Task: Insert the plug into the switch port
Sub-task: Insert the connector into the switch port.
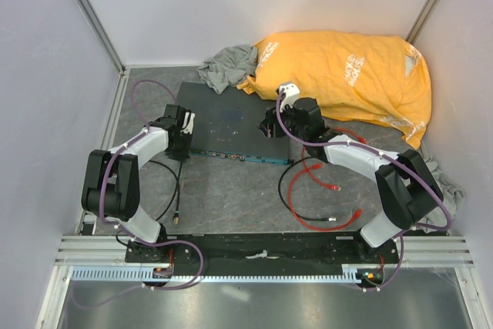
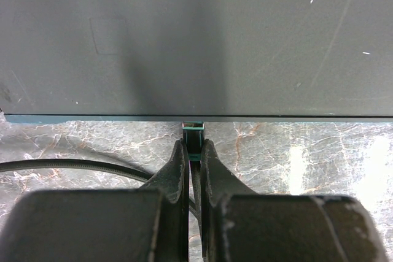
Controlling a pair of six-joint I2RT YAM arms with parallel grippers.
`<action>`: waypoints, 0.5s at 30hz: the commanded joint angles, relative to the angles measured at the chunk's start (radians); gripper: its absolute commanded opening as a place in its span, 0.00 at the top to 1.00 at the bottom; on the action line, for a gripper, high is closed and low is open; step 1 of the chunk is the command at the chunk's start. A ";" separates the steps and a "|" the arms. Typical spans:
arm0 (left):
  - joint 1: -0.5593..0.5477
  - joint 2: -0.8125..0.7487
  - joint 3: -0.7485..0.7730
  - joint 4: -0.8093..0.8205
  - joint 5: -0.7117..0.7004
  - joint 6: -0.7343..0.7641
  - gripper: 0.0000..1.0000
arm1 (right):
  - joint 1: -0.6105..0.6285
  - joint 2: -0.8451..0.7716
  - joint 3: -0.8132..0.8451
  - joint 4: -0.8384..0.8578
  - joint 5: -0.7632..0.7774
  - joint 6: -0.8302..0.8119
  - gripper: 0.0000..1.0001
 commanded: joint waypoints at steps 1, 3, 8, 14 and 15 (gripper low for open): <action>-0.006 -0.030 0.042 0.142 -0.024 0.047 0.98 | 0.001 -0.001 -0.004 0.051 -0.016 0.002 0.36; -0.006 -0.022 0.039 0.158 -0.016 0.050 0.98 | 0.001 0.002 -0.004 0.054 -0.021 0.003 0.36; -0.006 0.004 0.043 0.228 -0.030 0.045 0.98 | -0.001 0.009 -0.006 0.058 -0.038 0.002 0.35; -0.006 0.013 0.028 0.323 -0.033 0.013 0.98 | 0.001 0.015 -0.006 0.060 -0.042 0.000 0.35; -0.006 0.016 0.026 0.332 -0.036 0.009 0.98 | -0.001 0.016 -0.006 0.060 -0.044 0.002 0.35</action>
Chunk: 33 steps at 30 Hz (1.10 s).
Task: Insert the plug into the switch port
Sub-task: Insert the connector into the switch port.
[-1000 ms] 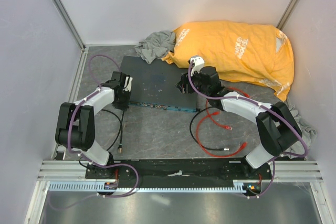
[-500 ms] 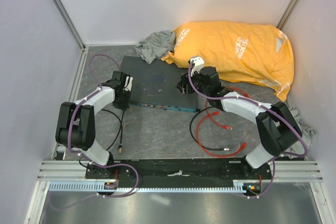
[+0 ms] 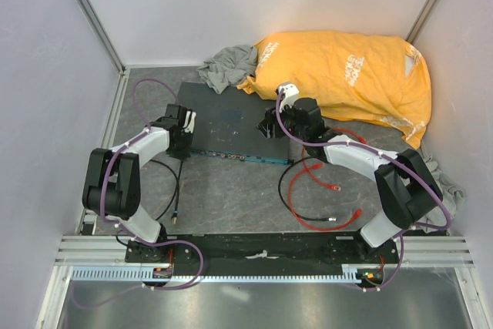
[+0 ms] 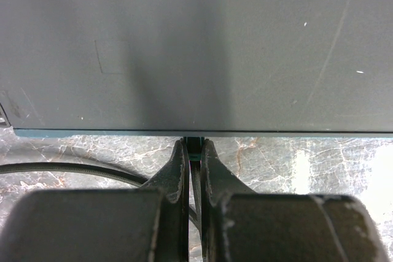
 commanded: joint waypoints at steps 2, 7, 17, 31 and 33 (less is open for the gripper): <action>-0.002 0.019 0.027 0.312 -0.038 -0.004 0.98 | -0.001 0.017 -0.003 0.049 -0.030 0.001 0.36; -0.002 0.000 0.007 0.376 -0.070 -0.046 0.96 | 0.001 0.020 -0.006 0.056 -0.038 0.008 0.35; 0.000 -0.137 -0.067 0.525 -0.090 -0.069 0.90 | 0.001 0.020 -0.010 0.064 -0.043 0.014 0.35; 0.000 -0.082 -0.071 0.629 -0.038 -0.063 0.87 | -0.001 0.029 -0.010 0.065 -0.058 0.011 0.35; 0.000 -0.102 -0.067 0.594 -0.049 -0.052 0.83 | -0.001 0.032 -0.004 0.059 -0.058 0.003 0.35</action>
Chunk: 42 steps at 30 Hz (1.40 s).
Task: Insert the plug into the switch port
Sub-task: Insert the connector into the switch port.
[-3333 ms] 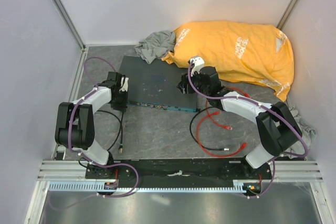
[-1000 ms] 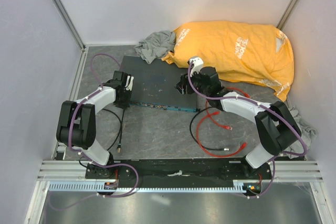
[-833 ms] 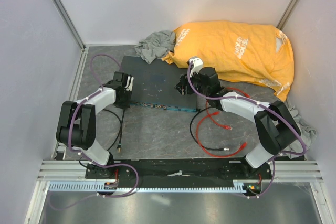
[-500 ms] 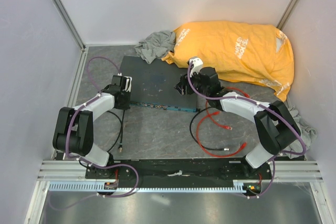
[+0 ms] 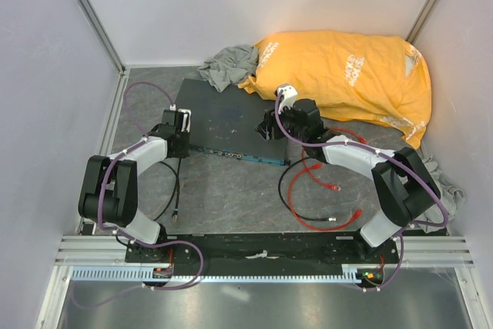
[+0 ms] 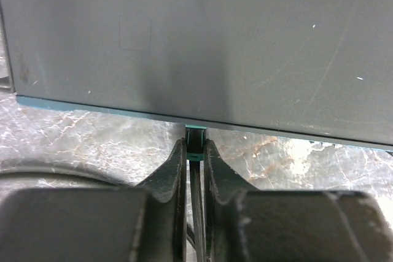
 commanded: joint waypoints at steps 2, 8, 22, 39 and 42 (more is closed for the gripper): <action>-0.007 -0.057 0.059 0.334 -0.005 0.012 0.75 | -0.001 0.021 0.017 0.007 -0.021 -0.024 0.35; -0.007 -0.140 0.071 0.153 -0.032 0.028 0.53 | 0.001 0.076 0.116 -0.110 0.004 -0.101 0.25; -0.005 -0.246 0.039 -0.050 -0.031 -0.080 0.40 | -0.033 0.422 0.487 -0.253 0.067 -0.101 0.16; -0.004 -0.206 0.016 -0.128 0.029 -0.121 0.42 | -0.154 0.852 1.007 -0.299 0.131 -0.025 0.08; -0.004 -0.171 0.024 -0.139 0.038 -0.115 0.42 | -0.171 0.922 1.084 -0.299 0.111 -0.023 0.06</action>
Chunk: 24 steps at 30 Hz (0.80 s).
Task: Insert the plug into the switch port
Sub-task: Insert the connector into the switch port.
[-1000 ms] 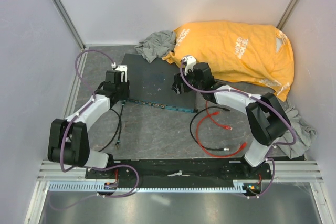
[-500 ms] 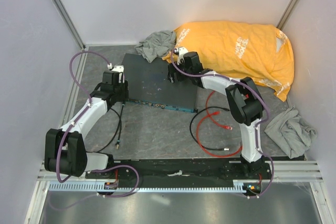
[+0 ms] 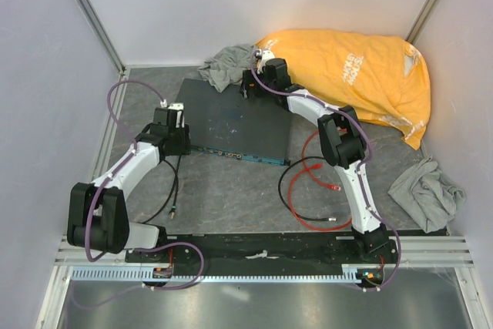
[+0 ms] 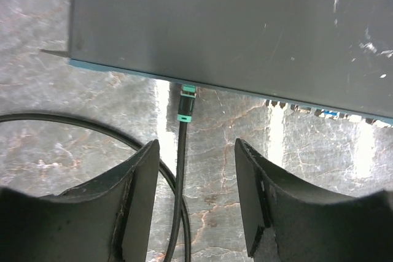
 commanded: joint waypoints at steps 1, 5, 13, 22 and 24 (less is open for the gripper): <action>-0.001 0.047 0.020 -0.023 0.028 -0.023 0.43 | -0.072 0.134 0.103 -0.011 0.059 -0.004 0.05; -0.001 0.085 0.031 -0.031 0.031 -0.021 0.45 | -0.088 0.184 0.195 -0.058 0.050 0.009 0.03; 0.039 0.173 0.068 -0.034 0.092 -0.015 0.54 | -0.095 0.217 0.221 -0.156 -0.073 0.038 0.02; 0.068 0.257 0.111 -0.043 0.082 0.000 0.71 | -0.095 0.210 0.195 -0.163 -0.160 0.036 0.02; 0.074 0.268 0.118 -0.051 0.047 -0.003 0.71 | -0.095 0.209 0.193 -0.163 -0.173 0.032 0.02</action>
